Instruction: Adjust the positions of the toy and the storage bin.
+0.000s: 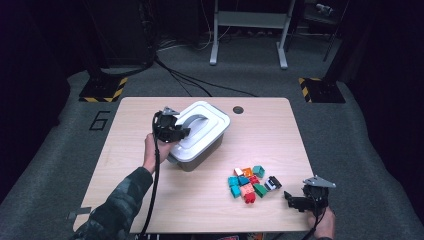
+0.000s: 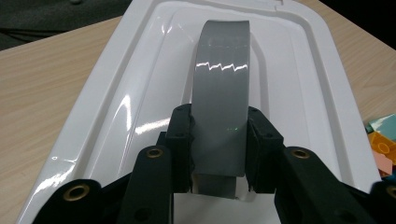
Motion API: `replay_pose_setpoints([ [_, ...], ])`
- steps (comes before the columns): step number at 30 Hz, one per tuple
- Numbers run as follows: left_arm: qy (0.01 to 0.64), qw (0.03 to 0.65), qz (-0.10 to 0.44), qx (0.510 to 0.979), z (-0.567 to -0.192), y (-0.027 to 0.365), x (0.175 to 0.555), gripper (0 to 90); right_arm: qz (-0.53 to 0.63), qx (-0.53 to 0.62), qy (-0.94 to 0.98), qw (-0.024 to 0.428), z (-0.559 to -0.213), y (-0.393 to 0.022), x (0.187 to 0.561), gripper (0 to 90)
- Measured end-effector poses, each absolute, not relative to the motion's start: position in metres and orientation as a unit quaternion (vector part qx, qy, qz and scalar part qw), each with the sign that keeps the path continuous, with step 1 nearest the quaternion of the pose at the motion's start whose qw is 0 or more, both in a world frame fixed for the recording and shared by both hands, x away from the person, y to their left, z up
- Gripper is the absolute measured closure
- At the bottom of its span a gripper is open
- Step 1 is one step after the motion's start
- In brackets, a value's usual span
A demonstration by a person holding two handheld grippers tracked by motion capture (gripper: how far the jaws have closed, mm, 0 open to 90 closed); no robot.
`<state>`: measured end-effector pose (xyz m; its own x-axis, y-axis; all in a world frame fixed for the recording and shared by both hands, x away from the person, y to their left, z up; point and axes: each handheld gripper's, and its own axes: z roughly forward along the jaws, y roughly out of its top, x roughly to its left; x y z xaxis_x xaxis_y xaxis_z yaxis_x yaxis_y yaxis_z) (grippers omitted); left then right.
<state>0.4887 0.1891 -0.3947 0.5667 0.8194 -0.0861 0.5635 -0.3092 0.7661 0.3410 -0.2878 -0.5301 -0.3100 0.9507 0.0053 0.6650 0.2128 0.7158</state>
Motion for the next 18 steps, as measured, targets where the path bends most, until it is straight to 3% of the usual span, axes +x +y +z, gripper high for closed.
replay_pose_setpoints([
  [18, 0.449, 0.403, 0.158, 0.782, -0.396, 0.165, 0.471, 67.3, 0.315, 0.543, 0.745, 0.226, -0.530, -0.288, 0.341, 0.0],
])
